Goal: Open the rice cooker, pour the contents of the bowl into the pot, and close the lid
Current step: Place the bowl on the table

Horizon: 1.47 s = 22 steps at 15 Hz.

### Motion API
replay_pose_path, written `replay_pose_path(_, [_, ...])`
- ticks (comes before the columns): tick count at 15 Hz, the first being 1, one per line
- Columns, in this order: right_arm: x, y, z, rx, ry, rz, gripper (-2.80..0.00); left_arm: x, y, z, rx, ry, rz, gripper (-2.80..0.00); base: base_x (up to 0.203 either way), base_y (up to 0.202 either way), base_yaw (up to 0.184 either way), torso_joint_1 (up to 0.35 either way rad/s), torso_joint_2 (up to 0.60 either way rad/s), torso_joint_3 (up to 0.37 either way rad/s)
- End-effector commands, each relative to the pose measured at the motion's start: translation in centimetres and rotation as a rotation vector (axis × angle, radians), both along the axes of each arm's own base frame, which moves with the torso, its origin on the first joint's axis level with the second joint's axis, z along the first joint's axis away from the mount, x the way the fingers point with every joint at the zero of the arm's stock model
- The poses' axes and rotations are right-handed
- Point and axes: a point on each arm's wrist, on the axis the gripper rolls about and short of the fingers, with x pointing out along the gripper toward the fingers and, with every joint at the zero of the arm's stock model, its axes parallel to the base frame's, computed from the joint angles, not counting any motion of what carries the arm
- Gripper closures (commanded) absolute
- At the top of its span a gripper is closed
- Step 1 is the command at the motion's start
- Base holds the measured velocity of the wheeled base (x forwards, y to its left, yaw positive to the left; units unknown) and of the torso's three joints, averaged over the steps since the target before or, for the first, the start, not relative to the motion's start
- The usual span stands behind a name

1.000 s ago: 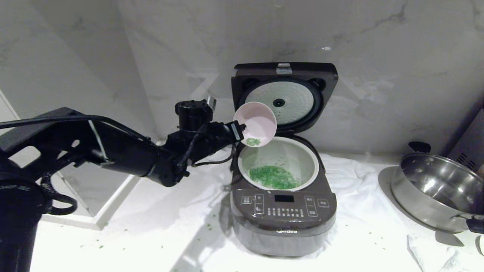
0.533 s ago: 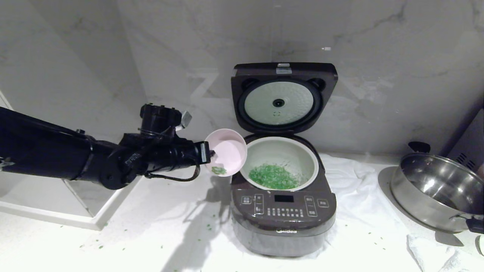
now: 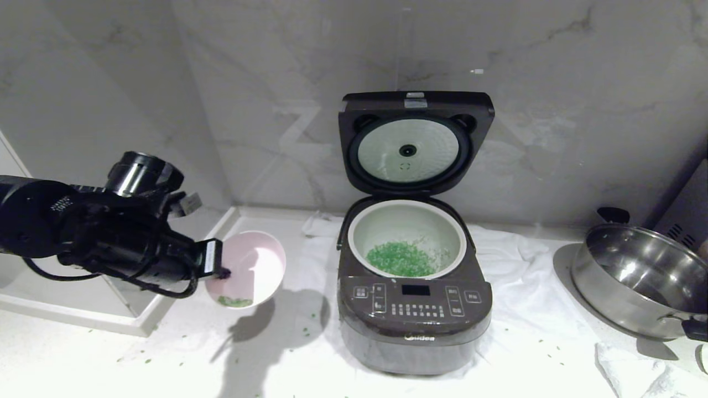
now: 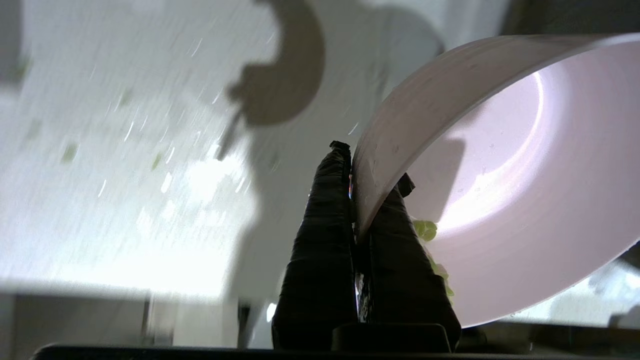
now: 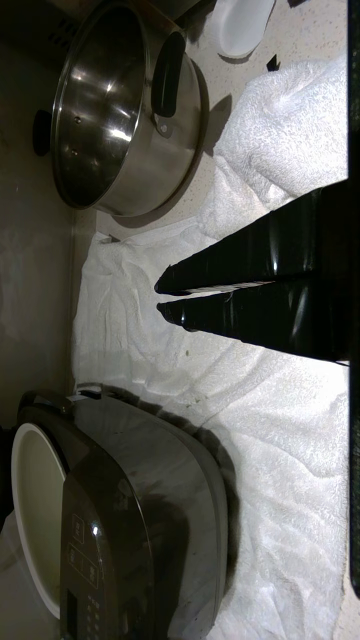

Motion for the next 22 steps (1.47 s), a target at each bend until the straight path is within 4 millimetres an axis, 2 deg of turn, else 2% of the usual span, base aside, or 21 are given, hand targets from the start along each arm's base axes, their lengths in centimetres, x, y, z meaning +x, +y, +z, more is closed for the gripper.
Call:
replay_pose_path(1, [0.0,0.0,0.0,0.0,0.001,0.0,0.0,-2.4,2.4,-0.1,0.025,0.147,0.075,0.0,0.0,0.0,0.0,0.0,0.0,0.0])
replay_pose_path(6, [0.0,0.0,0.0,0.0,0.002,0.0,0.0,-4.3,7.0,-5.2,0.049,0.381,0.216,0.0,0.0,0.0,0.0,0.0,0.0,0.0])
replay_pose_path(12, [0.0,0.0,0.0,0.0,0.001,0.0,0.0,-3.4,11.8,-11.3,0.014,0.504,0.397,0.0,0.0,0.0,0.0,0.0,0.0,0.0])
replay_pose_path(14, [0.0,0.0,0.0,0.0,0.001,0.0,0.0,-3.4,14.1,-12.8,0.045,0.491,0.46,0.0,0.0,0.0,0.0,0.0,0.0,0.0])
replay_pose_path(17, [0.0,0.0,0.0,0.0,0.001,0.0,0.0,-4.5,17.2,-14.5,0.07,0.479,0.51,0.0,0.0,0.0,0.0,0.0,0.0,0.0])
replay_pose_path(19, [0.0,0.0,0.0,0.0,0.001,0.0,0.0,-5.4,19.1,-14.9,0.074,0.469,0.537,0.0,0.0,0.0,0.0,0.0,0.0,0.0])
replay_pose_path(22, [0.0,0.0,0.0,0.0,0.001,0.0,0.0,-5.9,20.2,-15.6,0.072,0.492,0.54,0.0,0.0,0.0,0.0,0.0,0.0,0.0])
